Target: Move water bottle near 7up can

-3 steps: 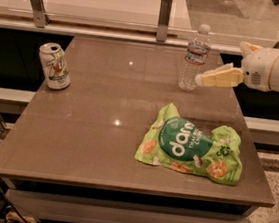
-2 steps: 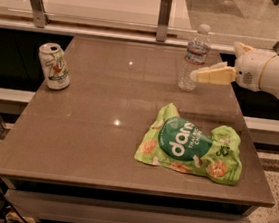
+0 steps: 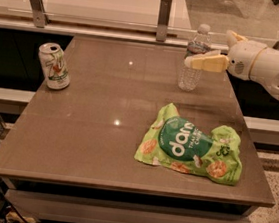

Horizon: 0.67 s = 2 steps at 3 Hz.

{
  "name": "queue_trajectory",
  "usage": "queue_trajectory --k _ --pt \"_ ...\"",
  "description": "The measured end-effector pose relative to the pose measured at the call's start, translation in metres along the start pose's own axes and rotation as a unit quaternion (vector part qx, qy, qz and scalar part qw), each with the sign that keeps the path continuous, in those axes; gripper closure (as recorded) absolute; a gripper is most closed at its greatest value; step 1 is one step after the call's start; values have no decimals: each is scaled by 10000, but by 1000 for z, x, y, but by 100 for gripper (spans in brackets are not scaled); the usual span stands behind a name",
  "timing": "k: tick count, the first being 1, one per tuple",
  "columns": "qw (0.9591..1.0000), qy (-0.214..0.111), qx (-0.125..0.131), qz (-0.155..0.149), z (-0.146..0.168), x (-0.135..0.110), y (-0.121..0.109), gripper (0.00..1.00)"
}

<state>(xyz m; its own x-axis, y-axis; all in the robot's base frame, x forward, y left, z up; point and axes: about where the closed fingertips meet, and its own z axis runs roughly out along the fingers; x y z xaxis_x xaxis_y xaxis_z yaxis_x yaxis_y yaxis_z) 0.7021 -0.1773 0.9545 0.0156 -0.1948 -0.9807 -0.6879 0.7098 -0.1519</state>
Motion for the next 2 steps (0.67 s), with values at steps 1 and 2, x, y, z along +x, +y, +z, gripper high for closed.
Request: queue_trajectory --k 1,2 --pt "9996 -241 -125 42 18 -9 -5 0" --pt "9991 -300 -298 91 34 -12 -7 17"
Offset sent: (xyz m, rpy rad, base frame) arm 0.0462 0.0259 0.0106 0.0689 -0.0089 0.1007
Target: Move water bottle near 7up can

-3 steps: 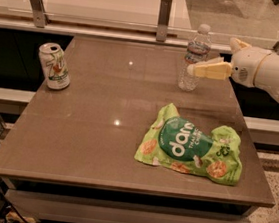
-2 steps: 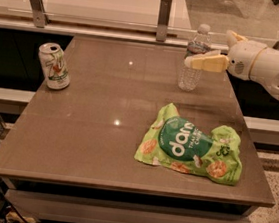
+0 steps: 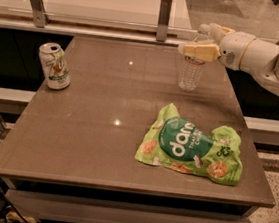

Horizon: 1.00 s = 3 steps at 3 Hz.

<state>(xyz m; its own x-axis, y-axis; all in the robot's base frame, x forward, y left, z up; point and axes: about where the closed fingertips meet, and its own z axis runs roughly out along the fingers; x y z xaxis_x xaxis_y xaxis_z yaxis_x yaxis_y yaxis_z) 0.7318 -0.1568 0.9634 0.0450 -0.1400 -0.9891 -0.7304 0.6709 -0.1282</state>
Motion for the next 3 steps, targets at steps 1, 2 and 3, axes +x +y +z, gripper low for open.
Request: queue_trajectory --k 1,2,3 --pt "10000 -12 -22 -6 2 -2 1 40" --pt "10000 -16 -47 -4 5 -2 3 64" --pt "10000 -19 -69 -3 8 -2 5 87"
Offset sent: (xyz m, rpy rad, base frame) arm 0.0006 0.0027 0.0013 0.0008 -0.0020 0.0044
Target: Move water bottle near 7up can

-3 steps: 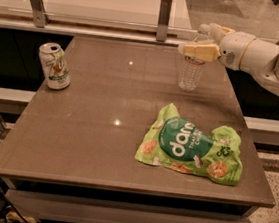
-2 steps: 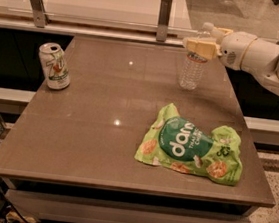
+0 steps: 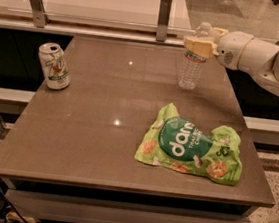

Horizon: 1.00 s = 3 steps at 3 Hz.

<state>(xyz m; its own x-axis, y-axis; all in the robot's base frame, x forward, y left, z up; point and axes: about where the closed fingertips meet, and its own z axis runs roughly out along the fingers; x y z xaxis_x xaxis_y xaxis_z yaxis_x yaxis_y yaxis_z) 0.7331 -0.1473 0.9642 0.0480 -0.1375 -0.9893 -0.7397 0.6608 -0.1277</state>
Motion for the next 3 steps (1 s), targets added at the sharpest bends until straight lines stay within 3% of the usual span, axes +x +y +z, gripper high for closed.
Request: queue_trajectory --k 1,2,3 --pt "10000 -3 -22 2 2 0 2 100" --pt "10000 -34 -23 0 4 -2 2 100" --pt "9997 -188 -12 -132 7 -22 8 100"
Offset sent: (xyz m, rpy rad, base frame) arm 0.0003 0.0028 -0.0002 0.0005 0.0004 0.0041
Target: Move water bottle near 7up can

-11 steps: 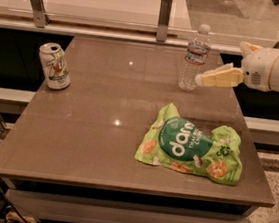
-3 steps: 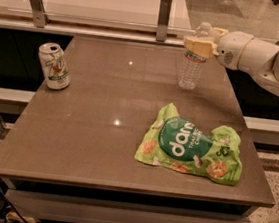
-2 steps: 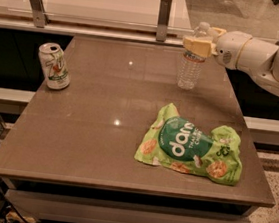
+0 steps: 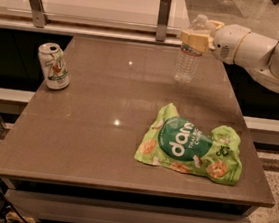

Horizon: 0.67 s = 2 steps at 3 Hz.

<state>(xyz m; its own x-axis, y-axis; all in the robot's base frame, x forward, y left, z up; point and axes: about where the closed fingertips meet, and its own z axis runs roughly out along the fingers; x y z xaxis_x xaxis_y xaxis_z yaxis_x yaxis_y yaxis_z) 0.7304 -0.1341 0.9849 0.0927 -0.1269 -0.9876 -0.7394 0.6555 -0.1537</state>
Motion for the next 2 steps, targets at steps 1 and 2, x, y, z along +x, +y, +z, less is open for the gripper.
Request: queue_trajectory --k 1,2 --pt "9995 -243 99 -203 7 -25 15 100" --pt "9984 -394 183 -370 20 -50 36 100"
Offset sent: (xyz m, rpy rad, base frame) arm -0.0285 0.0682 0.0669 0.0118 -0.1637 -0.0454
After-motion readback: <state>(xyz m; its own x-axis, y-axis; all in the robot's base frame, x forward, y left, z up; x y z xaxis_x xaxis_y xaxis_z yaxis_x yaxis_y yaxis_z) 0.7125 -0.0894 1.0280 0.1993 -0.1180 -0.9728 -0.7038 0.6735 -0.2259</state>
